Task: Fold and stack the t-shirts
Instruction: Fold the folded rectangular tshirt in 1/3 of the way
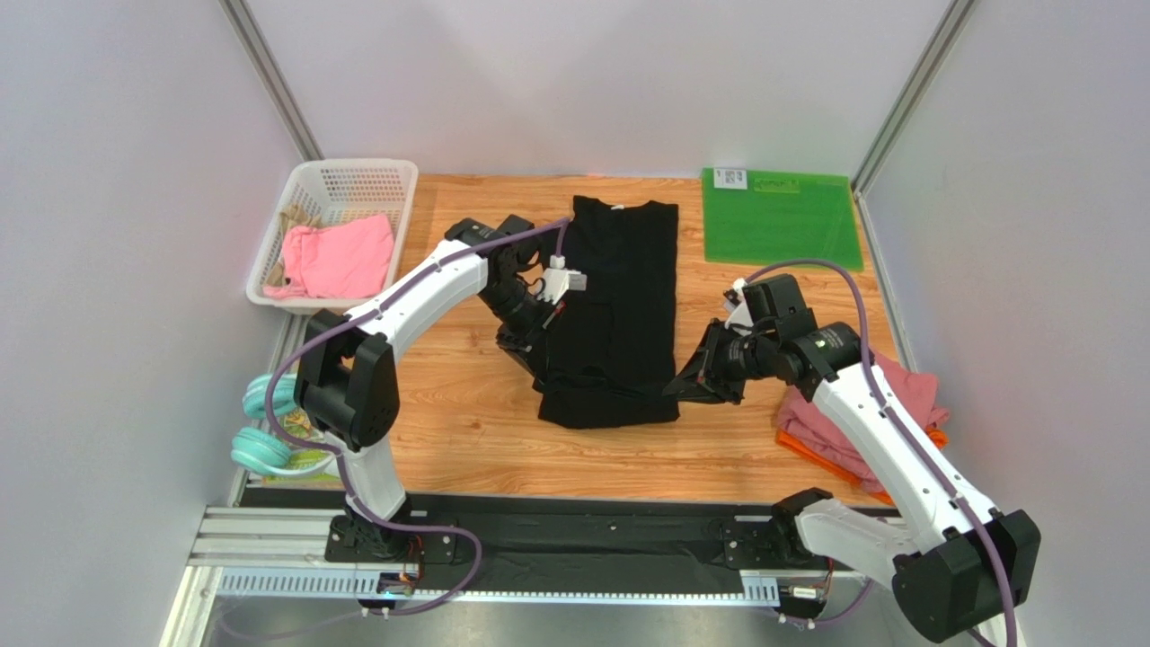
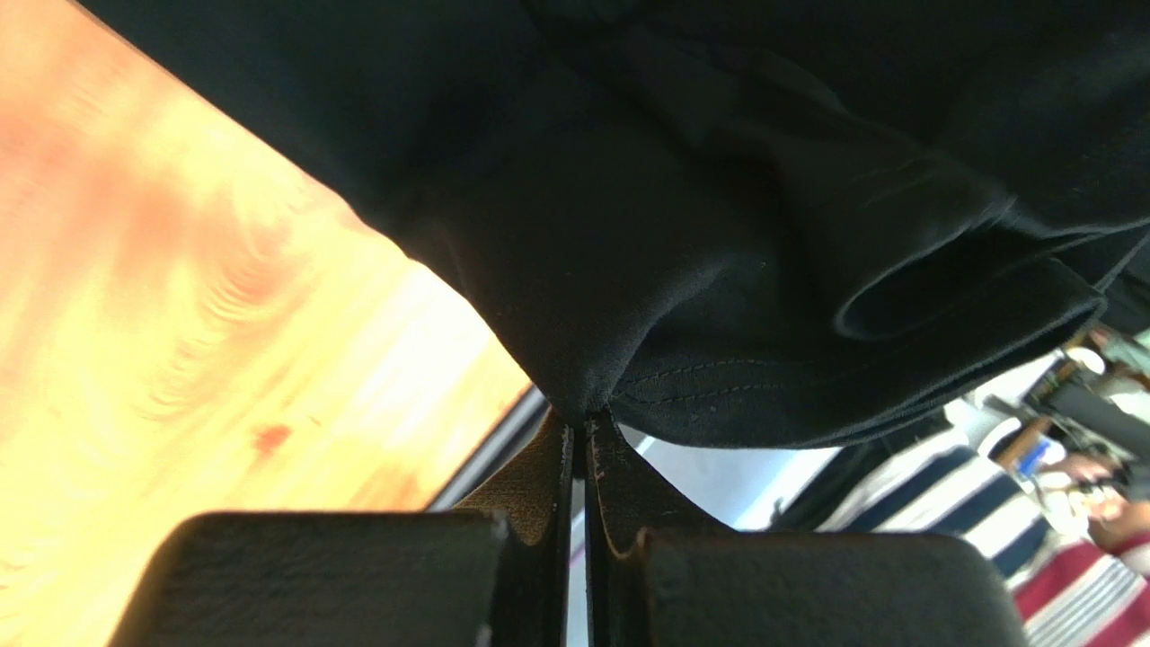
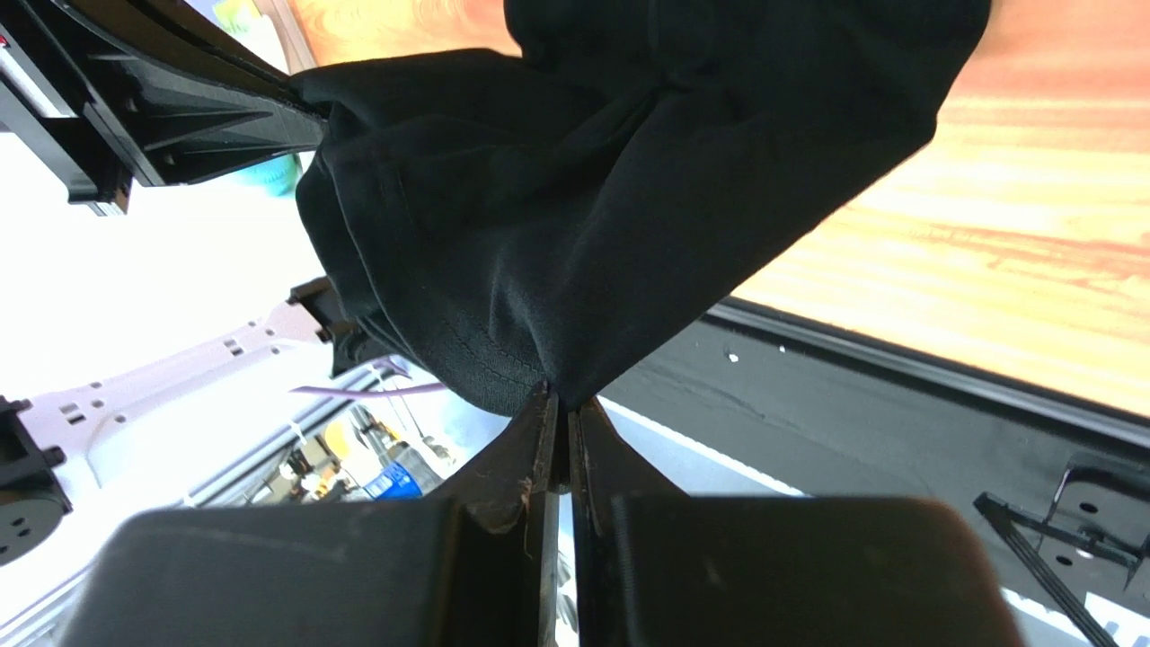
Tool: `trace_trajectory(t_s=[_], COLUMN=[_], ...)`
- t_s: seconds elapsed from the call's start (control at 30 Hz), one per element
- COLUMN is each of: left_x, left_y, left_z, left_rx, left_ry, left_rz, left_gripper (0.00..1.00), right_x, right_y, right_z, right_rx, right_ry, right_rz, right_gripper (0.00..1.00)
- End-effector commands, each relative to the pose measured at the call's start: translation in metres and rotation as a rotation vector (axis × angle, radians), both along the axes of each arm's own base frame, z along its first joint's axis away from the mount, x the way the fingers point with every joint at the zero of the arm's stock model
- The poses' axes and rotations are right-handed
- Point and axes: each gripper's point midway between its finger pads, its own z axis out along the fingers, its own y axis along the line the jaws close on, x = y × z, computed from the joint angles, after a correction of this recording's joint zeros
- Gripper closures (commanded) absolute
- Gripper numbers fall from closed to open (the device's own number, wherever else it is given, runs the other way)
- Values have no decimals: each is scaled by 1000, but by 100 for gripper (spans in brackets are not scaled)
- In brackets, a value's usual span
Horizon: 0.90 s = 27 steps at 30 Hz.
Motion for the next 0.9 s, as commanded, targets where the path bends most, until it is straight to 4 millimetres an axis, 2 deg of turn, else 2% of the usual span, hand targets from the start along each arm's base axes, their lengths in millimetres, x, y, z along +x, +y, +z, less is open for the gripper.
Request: trace_trajectory(t_s=[0.0, 0.13, 0.33, 0.43, 0.67, 0.8, 0.87], left_x=[26, 42, 66, 75, 84, 95, 101], left_y=[-7, -8, -7, -6, -3, -3, -2], left_z=[8, 15, 28, 27, 11, 0, -10], left_rx=[1, 18, 50, 72, 108, 127, 141], left_ry=[-88, -143, -222, -230, -203, -211, -199], left_rz=[31, 43, 65, 74, 86, 95, 100], left_gripper=[100, 100, 100, 100, 100, 100, 100], right_x=[16, 31, 51, 65, 98, 115, 126], right_y=[4, 5, 6, 5, 0, 2, 4], right_z=[6, 6, -6, -4, -10, -28, -30], right_rx=[44, 59, 64, 62, 63, 72, 80], right_ry=[-62, -87, -92, -114, -129, -93, -101], right_rz=[21, 9, -2, -13, -25, -23, -25], right_gripper=[95, 95, 96, 96, 97, 97, 98])
